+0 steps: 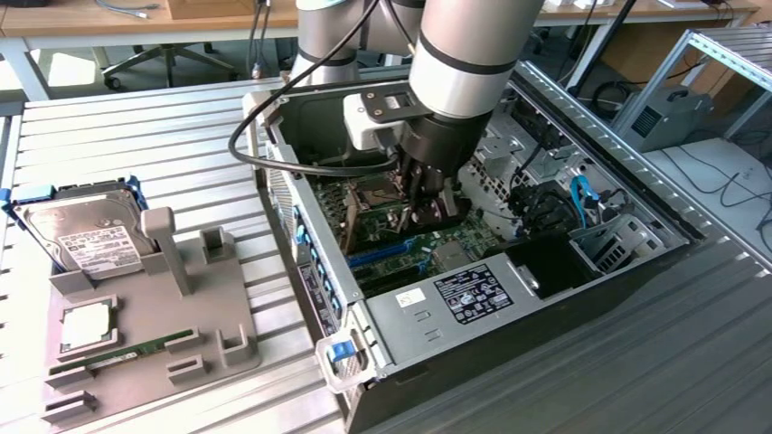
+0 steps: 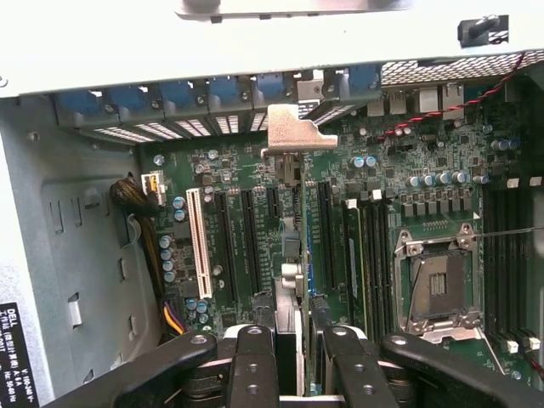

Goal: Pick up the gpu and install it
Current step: 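Insert the gpu into the slot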

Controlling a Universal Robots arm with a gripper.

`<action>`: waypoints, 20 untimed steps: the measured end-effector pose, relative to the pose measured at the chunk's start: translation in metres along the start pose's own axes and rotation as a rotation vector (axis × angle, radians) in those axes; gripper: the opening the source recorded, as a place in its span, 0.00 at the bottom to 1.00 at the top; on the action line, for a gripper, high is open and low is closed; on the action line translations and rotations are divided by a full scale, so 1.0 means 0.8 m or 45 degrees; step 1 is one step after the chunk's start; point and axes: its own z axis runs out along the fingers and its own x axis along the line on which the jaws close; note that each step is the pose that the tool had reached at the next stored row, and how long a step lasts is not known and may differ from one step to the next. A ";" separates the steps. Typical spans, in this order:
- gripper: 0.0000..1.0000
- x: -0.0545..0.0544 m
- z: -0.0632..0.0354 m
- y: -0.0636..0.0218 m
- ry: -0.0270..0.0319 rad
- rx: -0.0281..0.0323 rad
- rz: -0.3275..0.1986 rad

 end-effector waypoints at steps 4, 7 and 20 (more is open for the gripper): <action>0.27 0.000 0.003 0.000 0.0001 0.0000 0.000; 0.27 -0.001 0.005 0.000 0.0005 0.0000 0.000; 0.27 0.000 0.010 0.000 0.0004 0.0000 0.000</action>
